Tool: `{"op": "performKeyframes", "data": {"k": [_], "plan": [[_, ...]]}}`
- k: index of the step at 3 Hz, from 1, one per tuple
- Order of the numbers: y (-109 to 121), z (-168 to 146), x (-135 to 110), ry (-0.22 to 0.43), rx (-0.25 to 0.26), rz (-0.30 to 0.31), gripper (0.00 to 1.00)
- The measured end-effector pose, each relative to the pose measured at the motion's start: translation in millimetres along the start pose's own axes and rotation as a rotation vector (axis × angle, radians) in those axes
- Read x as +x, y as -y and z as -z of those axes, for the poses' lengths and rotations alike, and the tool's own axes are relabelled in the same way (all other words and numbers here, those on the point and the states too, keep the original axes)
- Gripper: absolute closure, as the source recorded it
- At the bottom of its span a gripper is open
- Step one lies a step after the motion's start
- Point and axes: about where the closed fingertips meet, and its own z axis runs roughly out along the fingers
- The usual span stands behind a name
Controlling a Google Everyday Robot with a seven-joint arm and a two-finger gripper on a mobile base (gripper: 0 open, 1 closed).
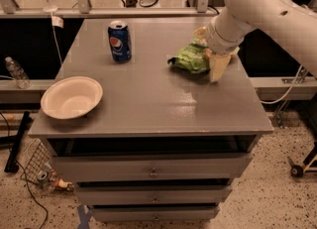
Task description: Move green rice chip bag near pepsi can
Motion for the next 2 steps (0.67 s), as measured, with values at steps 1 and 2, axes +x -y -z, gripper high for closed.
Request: {"op": "performKeyframes", "data": {"k": [1, 2], "plan": [[11.5, -6.0, -1.6, 0.004, 0.019, 0.005, 0.38], [23.5, -3.7, -5.9, 0.016, 0.041, -0.007, 0.62]]}}
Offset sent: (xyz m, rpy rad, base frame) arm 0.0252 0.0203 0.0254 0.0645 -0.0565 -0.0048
